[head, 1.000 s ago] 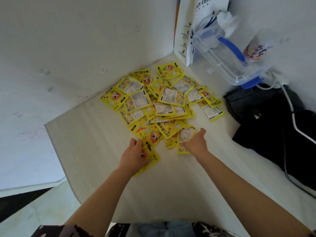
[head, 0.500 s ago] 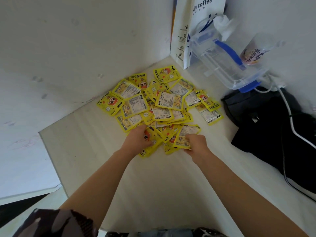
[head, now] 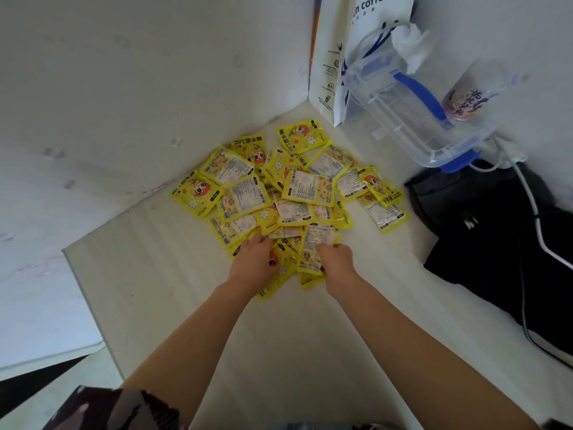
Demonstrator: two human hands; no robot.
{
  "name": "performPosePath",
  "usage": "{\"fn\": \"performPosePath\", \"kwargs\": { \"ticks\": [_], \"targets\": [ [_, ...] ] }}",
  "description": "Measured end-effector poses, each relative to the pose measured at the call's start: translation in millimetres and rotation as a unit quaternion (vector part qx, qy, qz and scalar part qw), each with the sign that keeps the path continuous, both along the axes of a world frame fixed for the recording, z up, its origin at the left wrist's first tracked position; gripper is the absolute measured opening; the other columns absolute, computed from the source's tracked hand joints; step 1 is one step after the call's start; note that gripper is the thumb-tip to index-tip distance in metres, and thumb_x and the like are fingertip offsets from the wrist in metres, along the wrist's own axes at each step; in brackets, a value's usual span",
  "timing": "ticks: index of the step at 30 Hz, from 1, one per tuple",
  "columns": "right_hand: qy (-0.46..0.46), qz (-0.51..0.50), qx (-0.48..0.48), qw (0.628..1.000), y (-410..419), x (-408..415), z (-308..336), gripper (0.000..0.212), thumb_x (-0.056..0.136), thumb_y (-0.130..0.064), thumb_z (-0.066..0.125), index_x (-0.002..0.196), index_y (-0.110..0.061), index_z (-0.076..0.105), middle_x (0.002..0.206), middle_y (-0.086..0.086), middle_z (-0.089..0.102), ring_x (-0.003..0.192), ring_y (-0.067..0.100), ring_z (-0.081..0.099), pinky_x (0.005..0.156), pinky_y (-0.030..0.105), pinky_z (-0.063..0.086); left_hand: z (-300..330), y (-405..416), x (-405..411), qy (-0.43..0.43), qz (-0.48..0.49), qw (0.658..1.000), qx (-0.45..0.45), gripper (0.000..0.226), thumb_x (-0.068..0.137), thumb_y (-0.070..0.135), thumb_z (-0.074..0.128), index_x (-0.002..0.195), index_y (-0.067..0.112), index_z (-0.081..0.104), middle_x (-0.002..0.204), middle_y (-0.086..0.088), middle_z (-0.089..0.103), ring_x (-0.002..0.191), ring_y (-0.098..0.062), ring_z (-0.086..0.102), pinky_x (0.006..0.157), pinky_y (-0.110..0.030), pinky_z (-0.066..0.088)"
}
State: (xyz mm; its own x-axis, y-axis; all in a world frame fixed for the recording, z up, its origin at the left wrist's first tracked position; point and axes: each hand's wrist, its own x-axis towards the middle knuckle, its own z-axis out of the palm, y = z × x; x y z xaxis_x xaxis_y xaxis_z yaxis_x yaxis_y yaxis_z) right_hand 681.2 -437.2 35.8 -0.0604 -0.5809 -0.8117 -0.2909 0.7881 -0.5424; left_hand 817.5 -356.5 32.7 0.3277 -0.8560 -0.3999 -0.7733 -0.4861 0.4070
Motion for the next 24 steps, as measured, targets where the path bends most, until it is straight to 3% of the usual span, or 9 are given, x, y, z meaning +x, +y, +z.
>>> {"fn": "performPosePath", "kwargs": {
  "ticks": [4, 7, 10, 11, 13, 16, 20, 22, 24],
  "targets": [
    [0.024, -0.009, -0.020, 0.999, -7, 4, 7, 0.011, 0.083, -0.015, 0.062, 0.089, -0.006, 0.059, 0.082, 0.009, 0.058, 0.077, 0.026, 0.056, 0.067, 0.032, 0.043, 1, 0, -5, 0.024, 0.014, 0.999, 0.018, 0.026, 0.082, 0.024, 0.067, 0.102, 0.009, 0.058, 0.119, -0.008, 0.046, 0.104, -0.026, 0.050, 0.081, -0.031, 0.044],
    [0.031, -0.022, -0.036, 0.999, -10, 3, 4, 0.013, 0.084, -0.017, 0.065, 0.080, -0.008, 0.057, 0.071, 0.005, 0.054, 0.075, 0.025, 0.053, 0.065, 0.032, 0.041, 2, -1, -7, 0.005, -0.001, 0.999, 0.038, 0.029, 0.080, 0.029, 0.070, 0.098, 0.012, 0.055, 0.111, -0.008, 0.053, 0.106, -0.028, 0.046, 0.082, -0.033, 0.039],
    [0.026, -0.028, -0.042, 0.998, -9, 1, 3, 0.018, 0.081, -0.019, 0.068, 0.074, -0.012, 0.054, 0.079, 0.008, 0.059, 0.078, 0.026, 0.059, 0.072, 0.034, 0.052, 3, 2, -7, 0.004, 0.010, 0.999, 0.052, 0.033, 0.080, 0.032, 0.069, 0.102, 0.011, 0.055, 0.103, -0.008, 0.058, 0.104, -0.030, 0.045, 0.080, -0.036, 0.039],
    [0.021, -0.031, -0.043, 0.998, -8, 1, 2, 0.014, 0.079, -0.018, 0.069, 0.079, -0.012, 0.056, 0.086, 0.010, 0.063, 0.082, 0.028, 0.063, 0.076, 0.041, 0.057, 4, 3, -8, 0.010, 0.017, 0.998, 0.051, 0.033, 0.080, 0.031, 0.069, 0.103, 0.011, 0.055, 0.102, -0.009, 0.058, 0.102, -0.029, 0.046, 0.078, -0.036, 0.040],
    [0.012, -0.040, -0.030, 0.999, -6, -2, 3, 0.030, 0.074, -0.016, 0.071, 0.100, -0.010, 0.058, 0.099, 0.014, 0.065, 0.086, 0.030, 0.065, 0.077, 0.048, 0.058, 6, 7, -9, 0.035, 0.034, 0.998, 0.043, 0.031, 0.080, 0.026, 0.069, 0.102, 0.010, 0.054, 0.102, -0.010, 0.056, 0.093, -0.025, 0.049, 0.072, -0.034, 0.041],
    [0.005, -0.051, -0.015, 0.999, -7, -10, 8, 0.049, 0.074, -0.013, 0.074, 0.115, -0.008, 0.050, 0.108, 0.015, 0.061, 0.087, 0.028, 0.063, 0.070, 0.042, 0.057, 11, 14, -8, 0.066, 0.056, 0.996, 0.037, 0.035, 0.079, 0.021, 0.070, 0.108, 0.009, 0.055, 0.109, -0.011, 0.055, 0.093, -0.025, 0.051, 0.076, -0.035, 0.044],
    [-0.024, -0.024, 0.005, 0.999, -9, -24, 19, 0.055, 0.076, -0.006, 0.074, 0.122, -0.007, 0.044, 0.112, 0.014, 0.059, 0.073, 0.017, 0.058, 0.049, 0.025, 0.042, 18, 26, -1, 0.093, 0.056, 0.994, 0.022, 0.036, 0.080, 0.013, 0.067, 0.113, 0.013, 0.053, 0.118, -0.009, 0.056, 0.094, -0.025, 0.057, 0.073, -0.036, 0.051],
    [-0.021, 0.011, 0.024, 0.999, -10, -34, 24, 0.049, 0.078, -0.005, 0.074, 0.119, -0.005, 0.047, 0.108, 0.015, 0.060, 0.067, 0.016, 0.057, 0.049, 0.024, 0.040, 23, 34, 7, 0.121, 0.053, 0.991, 0.012, 0.043, 0.080, 0.009, 0.064, 0.116, 0.024, 0.046, 0.112, -0.008, 0.060, 0.084, -0.027, 0.062, 0.063, -0.037, 0.056],
    [-0.013, 0.046, 0.045, 0.998, -12, -43, 30, 0.038, 0.079, -0.004, 0.072, 0.112, -0.005, 0.054, 0.098, 0.015, 0.063, 0.065, 0.020, 0.058, 0.053, 0.024, 0.041, 28, 39, 17, 0.135, 0.053, 0.989, 0.014, 0.065, 0.079, 0.007, 0.066, 0.128, 0.035, 0.036, 0.106, -0.004, 0.061, 0.081, -0.029, 0.065, 0.061, -0.038, 0.057]
  ]
}}
